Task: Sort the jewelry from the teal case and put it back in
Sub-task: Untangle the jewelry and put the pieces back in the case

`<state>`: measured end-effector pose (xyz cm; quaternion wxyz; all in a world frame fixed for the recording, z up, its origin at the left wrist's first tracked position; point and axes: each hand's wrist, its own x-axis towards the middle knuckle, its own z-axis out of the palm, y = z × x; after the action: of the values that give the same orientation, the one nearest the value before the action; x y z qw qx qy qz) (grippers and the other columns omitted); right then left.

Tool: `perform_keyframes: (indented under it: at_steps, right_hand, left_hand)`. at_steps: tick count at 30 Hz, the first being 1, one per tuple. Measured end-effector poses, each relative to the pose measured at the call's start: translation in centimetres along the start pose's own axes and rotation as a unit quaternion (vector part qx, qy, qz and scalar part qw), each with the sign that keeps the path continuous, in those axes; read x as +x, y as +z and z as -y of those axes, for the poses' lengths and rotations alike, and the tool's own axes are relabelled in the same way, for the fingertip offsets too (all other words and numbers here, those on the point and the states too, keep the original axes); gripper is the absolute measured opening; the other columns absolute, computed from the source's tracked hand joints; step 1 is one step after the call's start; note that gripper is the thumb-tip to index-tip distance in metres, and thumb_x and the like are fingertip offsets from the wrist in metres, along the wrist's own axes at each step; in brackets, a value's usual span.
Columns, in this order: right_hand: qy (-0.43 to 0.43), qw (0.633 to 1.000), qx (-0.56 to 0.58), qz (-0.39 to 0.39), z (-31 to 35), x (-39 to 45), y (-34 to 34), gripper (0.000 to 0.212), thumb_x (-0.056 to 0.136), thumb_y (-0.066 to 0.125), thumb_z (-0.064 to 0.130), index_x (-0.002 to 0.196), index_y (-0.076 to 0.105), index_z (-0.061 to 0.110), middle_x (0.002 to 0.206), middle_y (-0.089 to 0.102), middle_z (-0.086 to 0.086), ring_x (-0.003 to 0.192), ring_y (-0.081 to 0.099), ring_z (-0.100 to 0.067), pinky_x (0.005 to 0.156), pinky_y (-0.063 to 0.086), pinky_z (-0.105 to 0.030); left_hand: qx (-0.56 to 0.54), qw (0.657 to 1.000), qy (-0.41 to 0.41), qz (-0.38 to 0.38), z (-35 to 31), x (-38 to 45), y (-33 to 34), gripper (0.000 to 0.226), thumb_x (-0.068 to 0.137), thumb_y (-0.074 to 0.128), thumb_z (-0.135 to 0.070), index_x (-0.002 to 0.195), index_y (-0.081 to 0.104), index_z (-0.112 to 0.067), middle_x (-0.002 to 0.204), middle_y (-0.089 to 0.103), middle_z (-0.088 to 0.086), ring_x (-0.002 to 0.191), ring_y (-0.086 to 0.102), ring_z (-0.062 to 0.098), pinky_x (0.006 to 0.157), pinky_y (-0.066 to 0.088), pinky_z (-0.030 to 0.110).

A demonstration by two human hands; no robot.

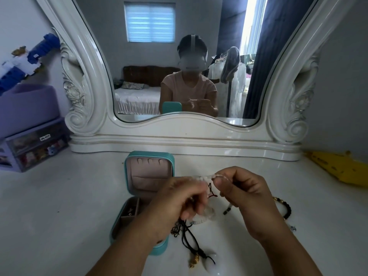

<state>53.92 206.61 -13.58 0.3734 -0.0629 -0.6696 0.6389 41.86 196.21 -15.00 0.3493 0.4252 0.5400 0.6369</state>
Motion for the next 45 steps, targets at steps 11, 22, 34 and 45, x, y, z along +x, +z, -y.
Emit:
perform_keyframes:
  at_steps: [11, 22, 34, 45]
  right_hand:
    - [0.003, 0.999, 0.025, 0.042, -0.5, -0.1, -0.2, 0.005, 0.068, 0.063, 0.003, 0.069, 0.068, 0.006, 0.053, 0.063, 0.005, 0.047, 0.052, 0.0, 0.047, 0.04, -0.008]
    - [0.02, 1.0, -0.001, -0.004, -0.8, 0.0, -0.6, 0.004, 0.066, 0.075, 0.018, 0.065, 0.071, 0.02, 0.052, 0.059, 0.003, 0.048, 0.047, -0.004, 0.043, 0.036, -0.013]
    - [-0.011, 0.998, -0.034, 0.054, -1.4, 0.0, -0.6, 0.007, 0.074, 0.069, 0.01, 0.076, 0.075, 0.014, 0.069, 0.071, -0.003, 0.066, 0.065, -0.013, 0.061, 0.049, -0.018]
    - [0.075, 0.991, 0.029, 0.108, -1.5, 0.1, -1.0, 0.048, 0.062, 0.067, 0.023, 0.11, 0.064, 0.017, 0.098, 0.071, -0.006, 0.092, 0.067, -0.02, 0.078, 0.054, -0.028]
  left_hand:
    - [0.087, 0.994, 0.051, -0.04, 1.0, 0.5, 0.3, 0.058, 0.082, 0.061, -0.007, 0.127, 0.047, -0.04, 0.106, 0.067, -0.024, 0.072, 0.058, -0.002, 0.067, 0.048, 0.018]
    - [-0.335, 0.936, 0.051, 0.099, -0.3, 0.0, -0.9, 0.025, 0.065, 0.078, -0.038, 0.073, 0.071, -0.015, 0.077, 0.073, 0.002, 0.034, 0.042, 0.0, 0.043, 0.039, 0.015]
    - [0.209, 0.972, 0.104, -0.033, 1.8, 0.5, 1.2, 0.029, 0.081, 0.065, -0.021, 0.107, 0.063, -0.032, 0.085, 0.07, -0.015, 0.079, 0.063, 0.001, 0.072, 0.052, 0.025]
    - [-0.123, 0.985, -0.025, 0.119, 1.0, 0.3, -0.5, 0.031, 0.063, 0.074, -0.035, 0.073, 0.065, -0.007, 0.083, 0.071, 0.001, 0.09, 0.065, 0.015, 0.089, 0.045, 0.032]
